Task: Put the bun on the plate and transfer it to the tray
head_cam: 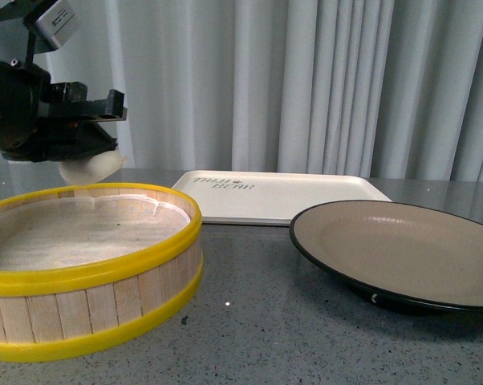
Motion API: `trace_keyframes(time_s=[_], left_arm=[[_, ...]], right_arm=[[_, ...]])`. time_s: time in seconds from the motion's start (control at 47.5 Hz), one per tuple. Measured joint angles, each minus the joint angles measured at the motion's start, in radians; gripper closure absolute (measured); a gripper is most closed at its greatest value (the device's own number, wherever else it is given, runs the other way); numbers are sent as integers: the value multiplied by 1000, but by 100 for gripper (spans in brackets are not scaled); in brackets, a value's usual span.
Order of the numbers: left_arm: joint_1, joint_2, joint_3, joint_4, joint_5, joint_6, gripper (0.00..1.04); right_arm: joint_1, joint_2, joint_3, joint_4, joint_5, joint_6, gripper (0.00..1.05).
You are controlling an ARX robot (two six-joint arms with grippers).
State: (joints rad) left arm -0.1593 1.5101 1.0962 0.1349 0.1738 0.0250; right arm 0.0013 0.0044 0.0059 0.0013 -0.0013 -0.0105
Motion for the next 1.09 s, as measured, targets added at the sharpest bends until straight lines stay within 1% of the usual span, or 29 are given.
trace_keyframes(time_s=[0.105, 0.231, 0.315, 0.358, 0.463, 0.589, 0.652, 0.82, 0.925, 1.094], left_arm=[[-48, -7, 0, 19, 34, 27, 100], [-159, 11, 16, 43, 73, 58, 100], [-240, 67, 73, 47, 116, 74, 100], [-273, 103, 111, 47, 119, 86, 100], [-328, 200, 215, 21, 126, 120, 100], [-359, 294, 312, -48, 152, 159, 100], [-368, 316, 327, -60, 169, 176, 100], [-384, 350, 367, -77, 169, 207, 100], [-393, 369, 396, -105, 164, 223, 100], [-406, 400, 435, -160, 190, 232, 100]], right_arm=[[0, 0, 0, 0, 0, 0, 8], [0, 0, 0, 0, 0, 0, 8], [0, 0, 0, 0, 0, 0, 8], [0, 0, 0, 0, 0, 0, 8], [0, 0, 0, 0, 0, 0, 8], [0, 0, 0, 0, 0, 0, 8], [0, 0, 0, 0, 0, 0, 8], [0, 0, 0, 0, 0, 0, 8], [0, 0, 0, 0, 0, 0, 8], [0, 0, 0, 0, 0, 0, 8]])
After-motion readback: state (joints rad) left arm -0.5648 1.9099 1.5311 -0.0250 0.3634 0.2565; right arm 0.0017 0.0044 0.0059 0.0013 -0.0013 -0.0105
